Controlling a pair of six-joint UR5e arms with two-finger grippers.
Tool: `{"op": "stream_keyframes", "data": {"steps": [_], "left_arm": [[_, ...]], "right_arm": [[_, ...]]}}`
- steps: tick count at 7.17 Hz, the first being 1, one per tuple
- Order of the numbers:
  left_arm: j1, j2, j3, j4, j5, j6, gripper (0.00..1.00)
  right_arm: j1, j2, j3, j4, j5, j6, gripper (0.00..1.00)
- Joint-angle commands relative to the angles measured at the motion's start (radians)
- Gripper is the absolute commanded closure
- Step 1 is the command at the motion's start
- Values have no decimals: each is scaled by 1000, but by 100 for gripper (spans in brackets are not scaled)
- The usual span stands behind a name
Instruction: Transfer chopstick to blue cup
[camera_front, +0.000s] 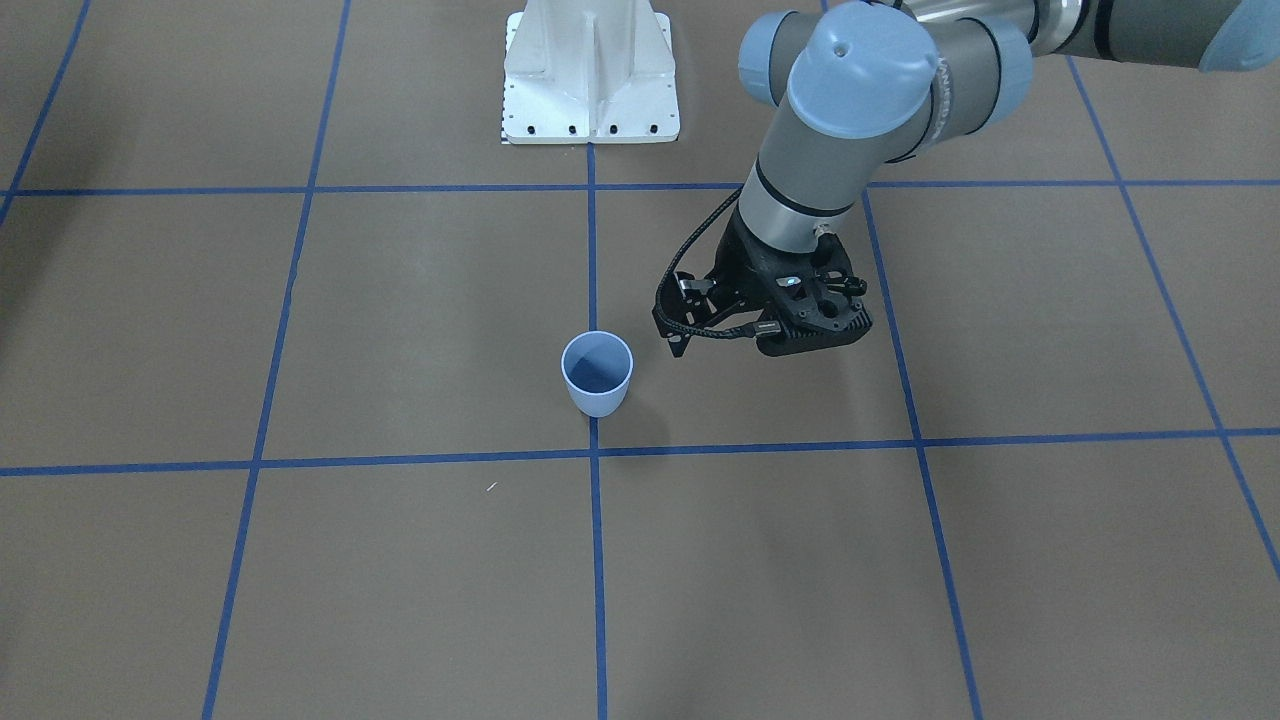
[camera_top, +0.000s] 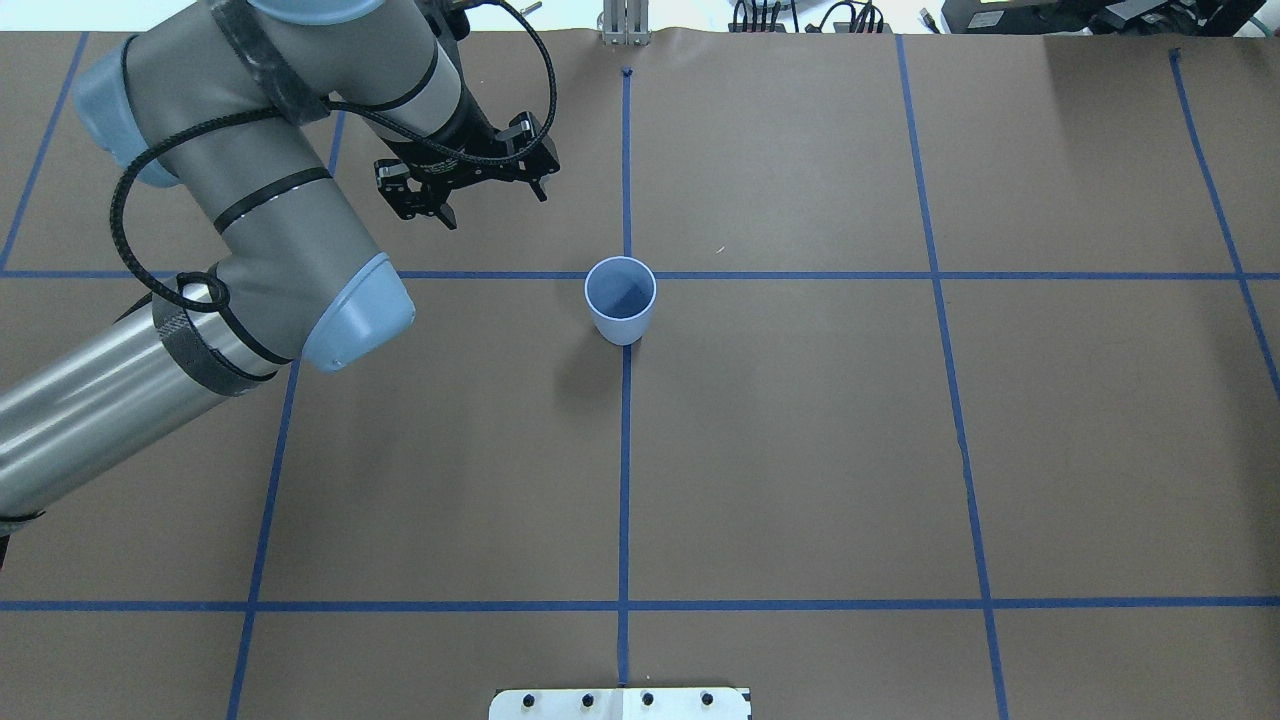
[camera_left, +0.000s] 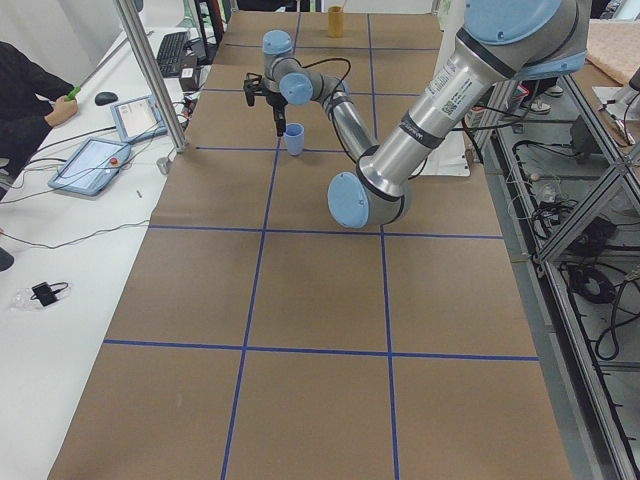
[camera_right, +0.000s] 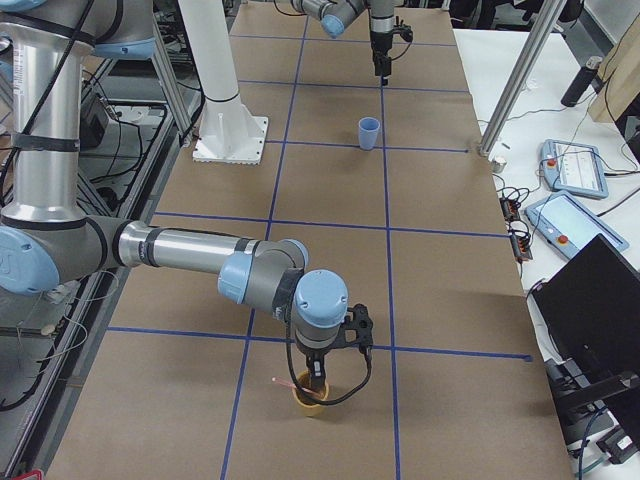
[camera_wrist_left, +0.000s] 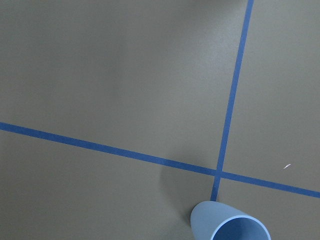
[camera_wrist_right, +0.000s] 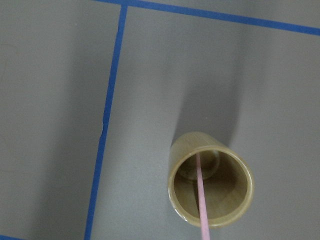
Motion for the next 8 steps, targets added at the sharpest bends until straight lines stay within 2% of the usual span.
{"op": "stream_keyframes", "data": {"steps": [1, 3, 4, 6, 7, 8], "left_arm": [[-1, 10, -13, -1, -1, 1, 1], [-1, 23, -18, -1, -1, 1, 1], [1, 30, -18, -3, -3, 3, 1], [-1, 33, -18, -4, -3, 3, 1], [1, 33, -18, -4, -3, 3, 1], [-1, 35, -18, -4, -4, 3, 1]], "right_arm": [[18, -61, -45, 118, -28, -5, 0], [18, -54, -71, 122, -27, -1, 2], [18, -57, -64, 120, -21, 2, 21], [18, -63, -60, 122, -16, -4, 23], [18, -63, -59, 122, -15, -1, 29], [18, -61, -59, 122, -15, 1, 39]]}}
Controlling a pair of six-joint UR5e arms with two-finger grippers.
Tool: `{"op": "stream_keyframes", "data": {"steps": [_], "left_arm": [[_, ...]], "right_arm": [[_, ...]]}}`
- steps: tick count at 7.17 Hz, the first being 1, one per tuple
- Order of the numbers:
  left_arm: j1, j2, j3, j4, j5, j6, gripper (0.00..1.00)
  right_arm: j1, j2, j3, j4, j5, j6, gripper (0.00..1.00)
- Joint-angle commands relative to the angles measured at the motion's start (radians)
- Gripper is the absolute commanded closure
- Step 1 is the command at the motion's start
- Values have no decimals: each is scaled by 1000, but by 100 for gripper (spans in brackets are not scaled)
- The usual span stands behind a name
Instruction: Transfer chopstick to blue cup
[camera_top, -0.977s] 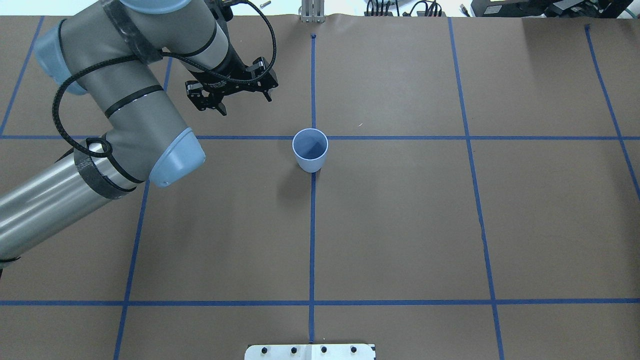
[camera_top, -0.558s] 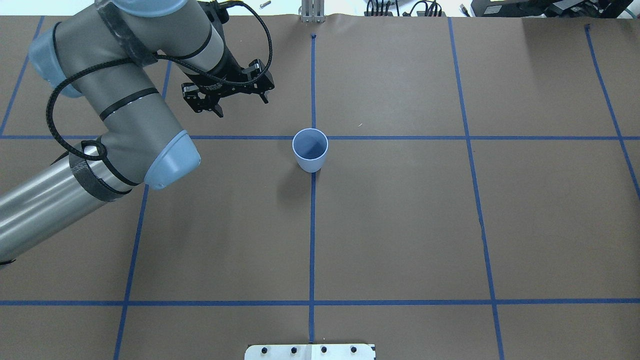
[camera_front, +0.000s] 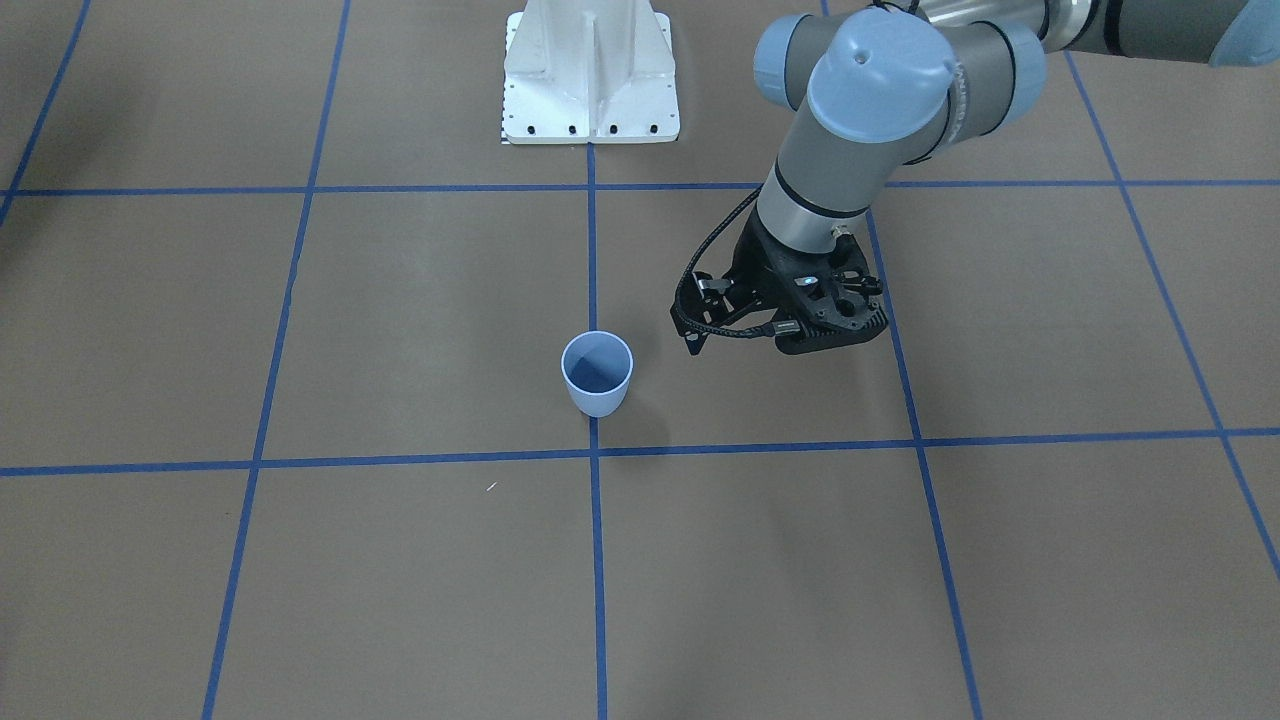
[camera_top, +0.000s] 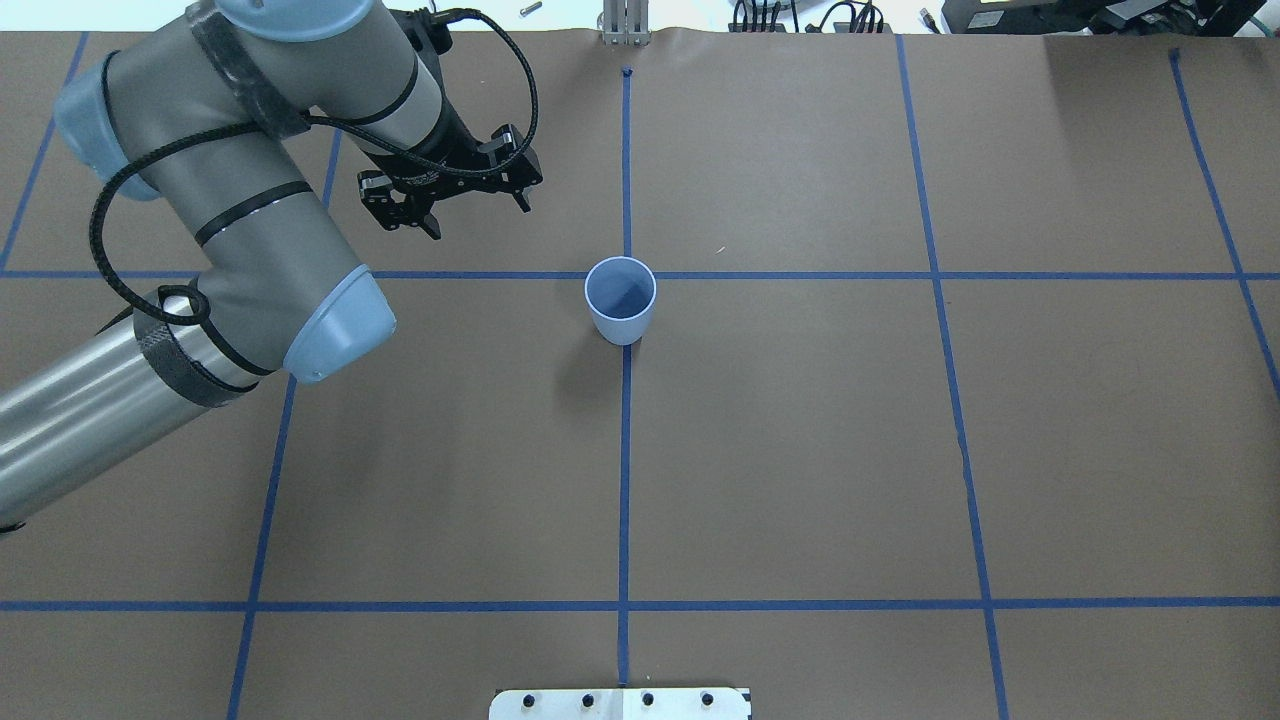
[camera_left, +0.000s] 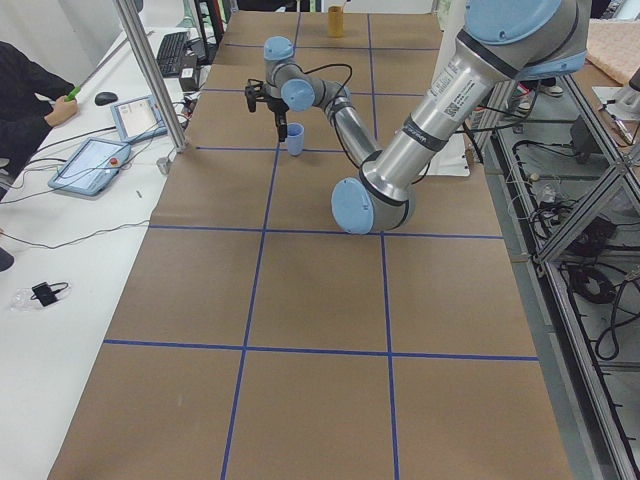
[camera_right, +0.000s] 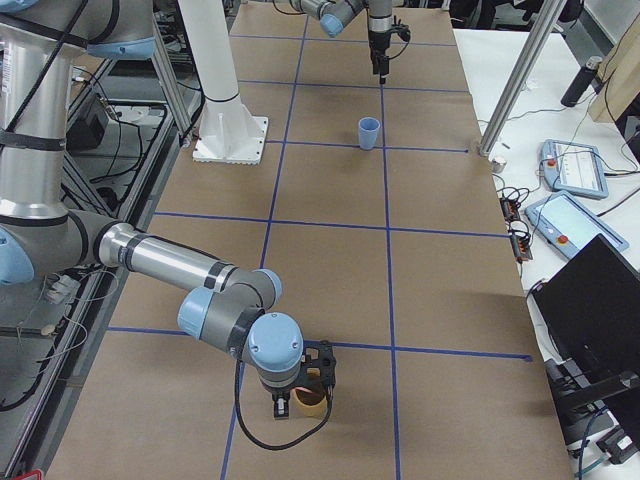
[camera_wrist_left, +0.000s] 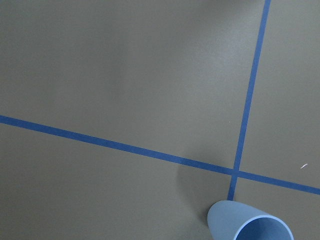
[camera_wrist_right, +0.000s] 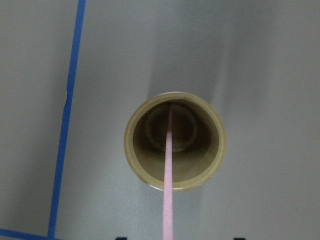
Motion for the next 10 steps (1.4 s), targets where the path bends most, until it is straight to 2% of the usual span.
{"op": "stream_keyframes", "data": {"steps": [1, 5, 6, 8, 9, 10], "left_arm": [[-1, 2, -2, 0, -19, 0, 1], [-1, 3, -2, -2, -24, 0, 1], [-1, 3, -3, 0, -24, 0, 1], [-1, 17, -14, 1, -24, 0, 1], [-1, 18, -17, 1, -24, 0, 1], [-1, 18, -18, 1, -26, 0, 1]], "right_arm": [[0, 1, 9, 0, 4, -1, 44], [0, -2, 9, -3, 10, -1, 46], [0, -2, 9, -3, 12, 0, 49], [0, -2, 9, -1, 12, -1, 86], [0, -2, 9, -3, 15, -3, 99], [0, -1, 15, -3, 24, -3, 100]]}}
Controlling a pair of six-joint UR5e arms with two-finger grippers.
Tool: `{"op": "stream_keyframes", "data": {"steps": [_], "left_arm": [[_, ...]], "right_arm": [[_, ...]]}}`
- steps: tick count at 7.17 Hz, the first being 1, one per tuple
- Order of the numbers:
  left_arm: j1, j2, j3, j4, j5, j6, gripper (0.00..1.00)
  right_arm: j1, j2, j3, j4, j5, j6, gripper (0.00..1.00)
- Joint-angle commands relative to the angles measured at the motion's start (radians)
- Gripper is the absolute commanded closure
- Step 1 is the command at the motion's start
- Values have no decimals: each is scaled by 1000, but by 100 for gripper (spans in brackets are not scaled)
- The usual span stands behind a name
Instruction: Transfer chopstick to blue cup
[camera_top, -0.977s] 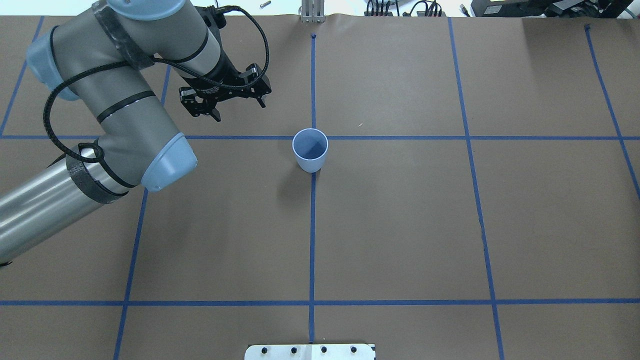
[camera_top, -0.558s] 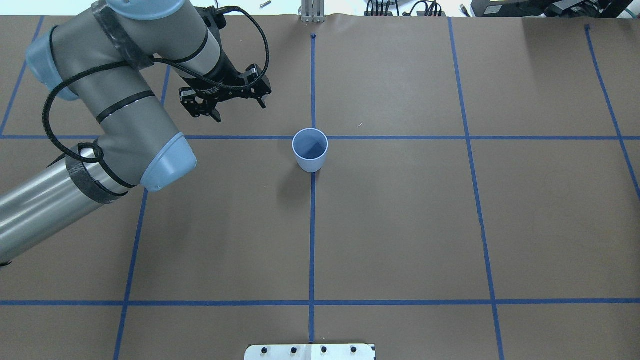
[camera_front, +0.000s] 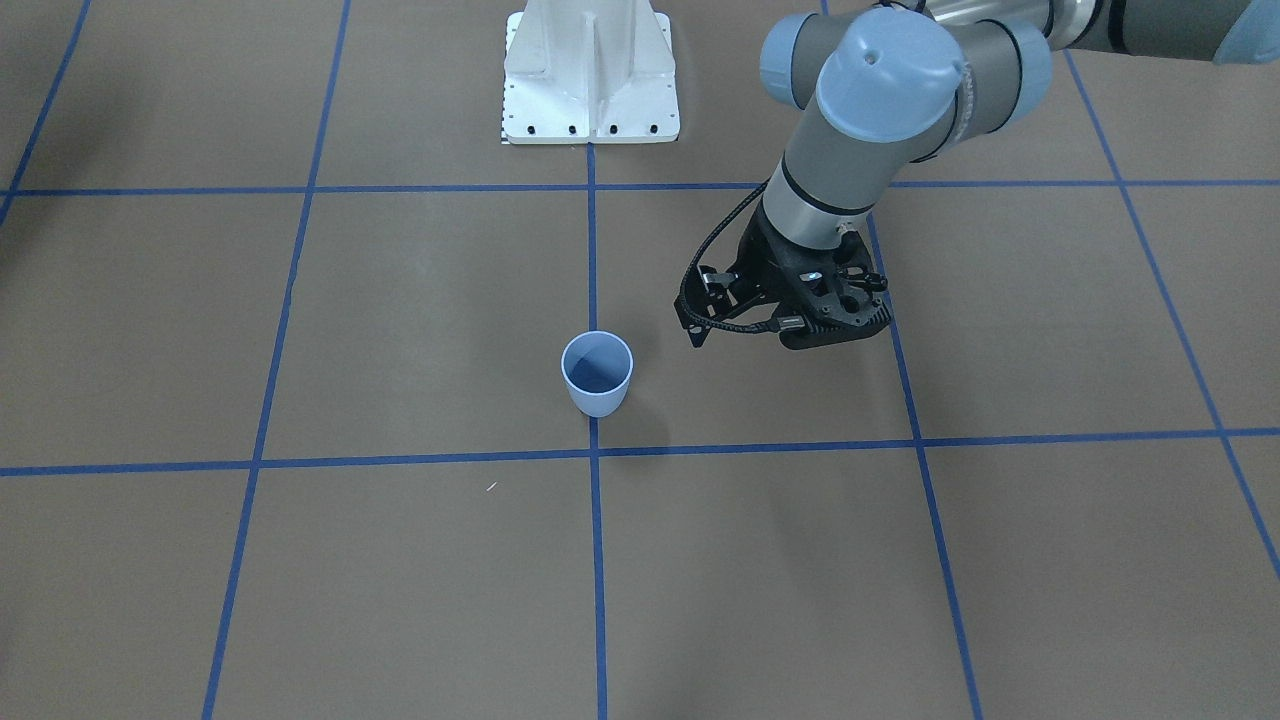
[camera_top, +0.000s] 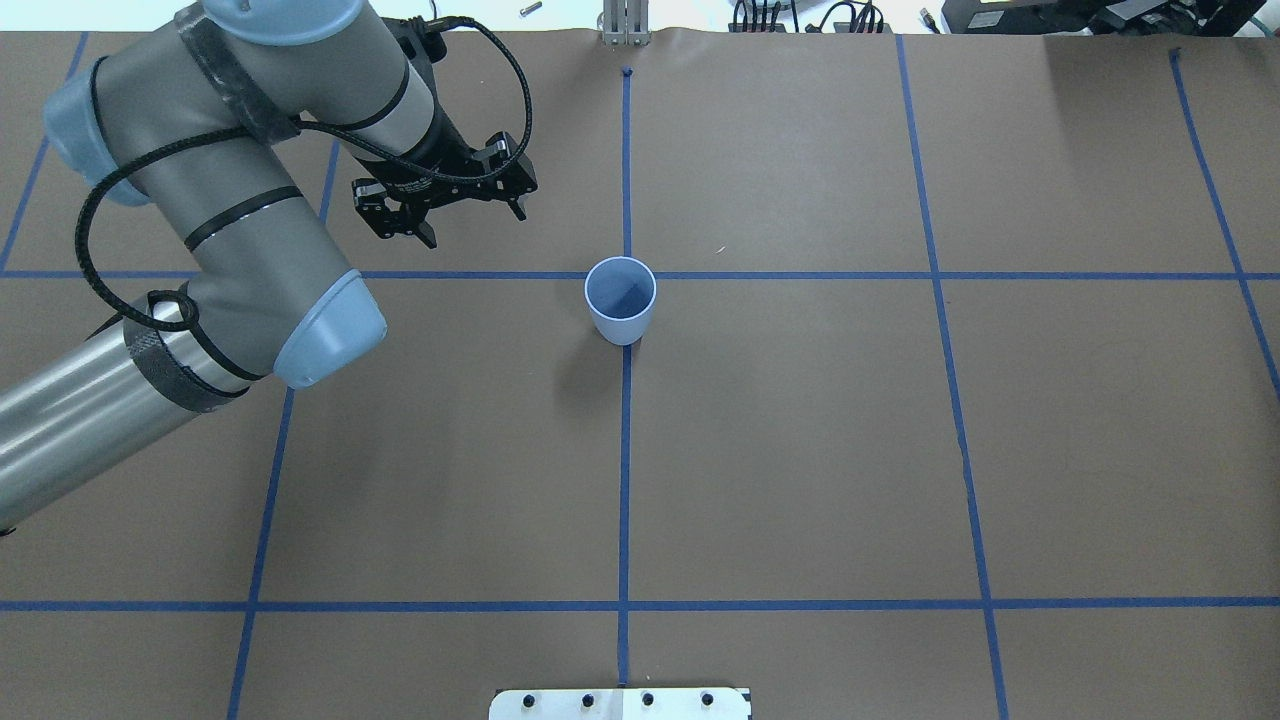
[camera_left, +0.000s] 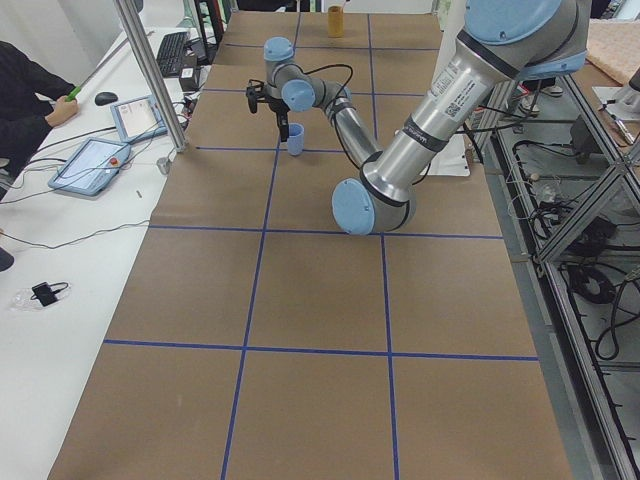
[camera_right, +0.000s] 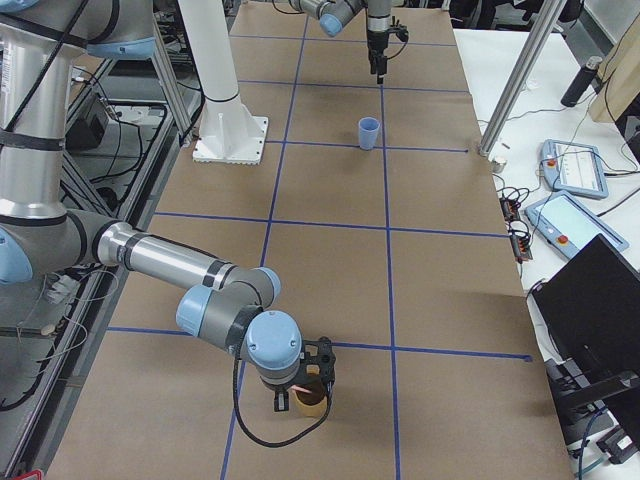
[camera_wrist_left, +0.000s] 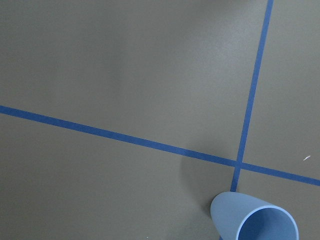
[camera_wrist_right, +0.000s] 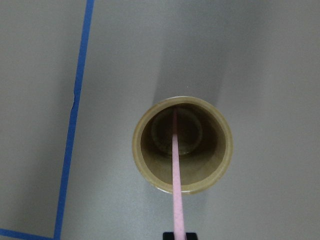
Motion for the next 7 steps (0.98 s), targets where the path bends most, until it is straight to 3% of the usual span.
{"op": "stream_keyframes", "data": {"steps": [1, 4, 7], "left_arm": [[0, 1, -9, 0, 0, 0, 1], [-2, 6, -9, 0, -6, -2, 1], [-3, 8, -22, 2, -7, -2, 1]], "right_arm": [[0, 1, 53, -11, 10, 5, 100], [12, -2, 163, -103, -18, -1, 100], [60, -43, 184, -112, -20, -31, 100]]}}
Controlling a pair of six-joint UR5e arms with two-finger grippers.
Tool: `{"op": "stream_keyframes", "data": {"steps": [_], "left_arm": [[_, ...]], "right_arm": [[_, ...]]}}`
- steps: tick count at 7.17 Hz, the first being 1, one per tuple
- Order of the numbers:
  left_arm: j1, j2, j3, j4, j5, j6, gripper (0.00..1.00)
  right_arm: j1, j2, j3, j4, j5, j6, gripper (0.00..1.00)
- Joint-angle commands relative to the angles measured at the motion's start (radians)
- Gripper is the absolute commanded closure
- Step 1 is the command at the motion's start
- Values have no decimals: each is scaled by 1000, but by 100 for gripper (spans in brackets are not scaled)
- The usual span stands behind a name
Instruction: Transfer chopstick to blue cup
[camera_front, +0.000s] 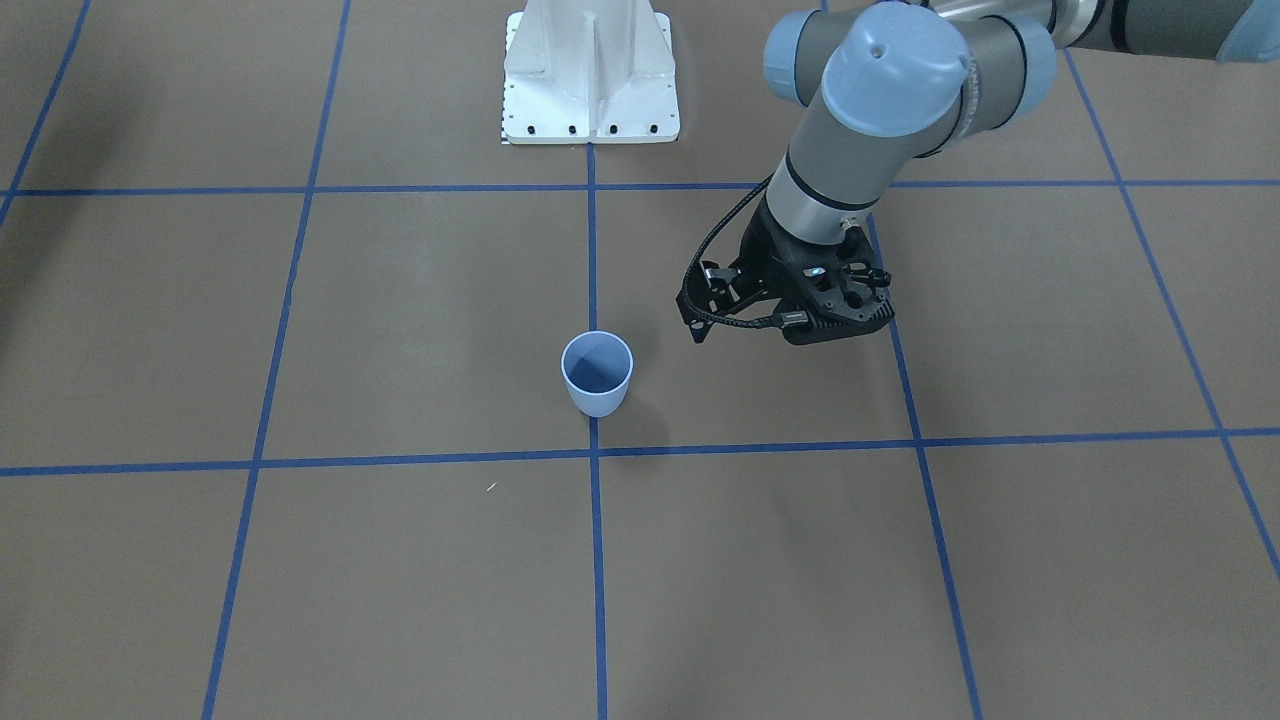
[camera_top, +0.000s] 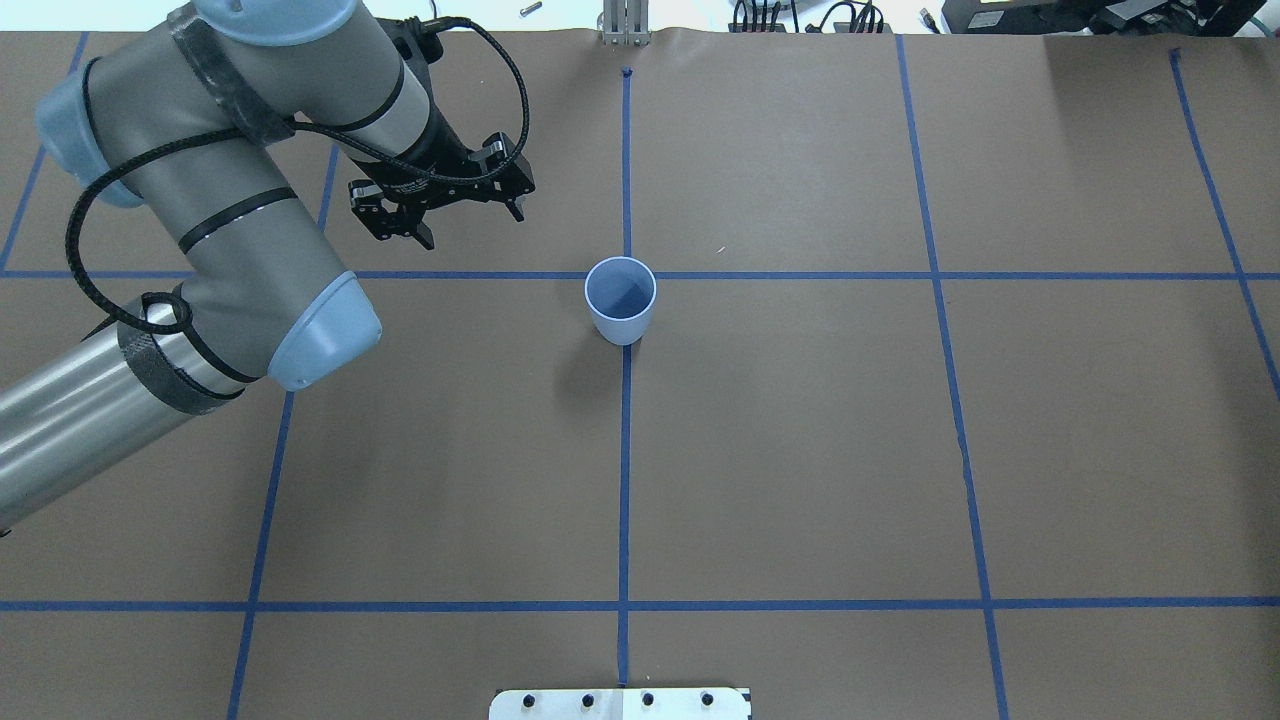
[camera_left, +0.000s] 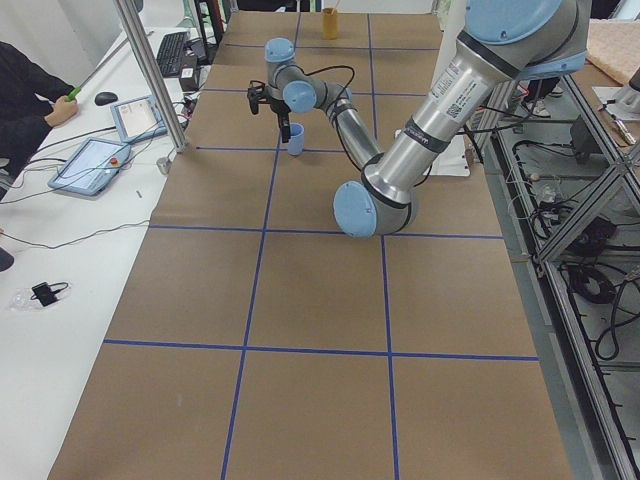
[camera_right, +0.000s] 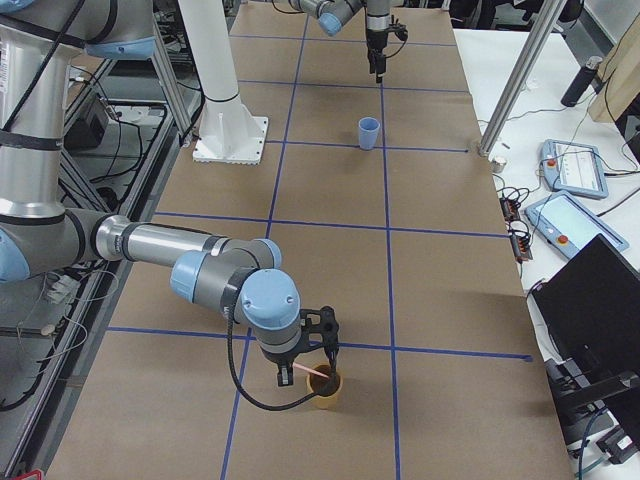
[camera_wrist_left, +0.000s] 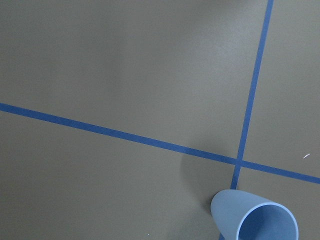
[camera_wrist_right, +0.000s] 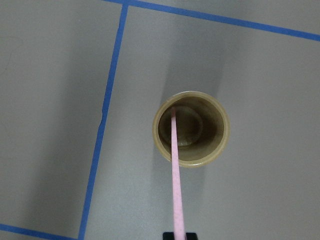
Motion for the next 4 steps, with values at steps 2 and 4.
{"op": "stream_keyframes", "data": {"steps": [2, 4], "left_arm": [[-2, 24, -38, 1, 0, 2, 1], [-2, 33, -41, 0, -13, 2, 1]], "right_arm": [[85, -19, 86, -95, -30, -59, 100], [160, 45, 192, -278, -48, -61, 100]]}}
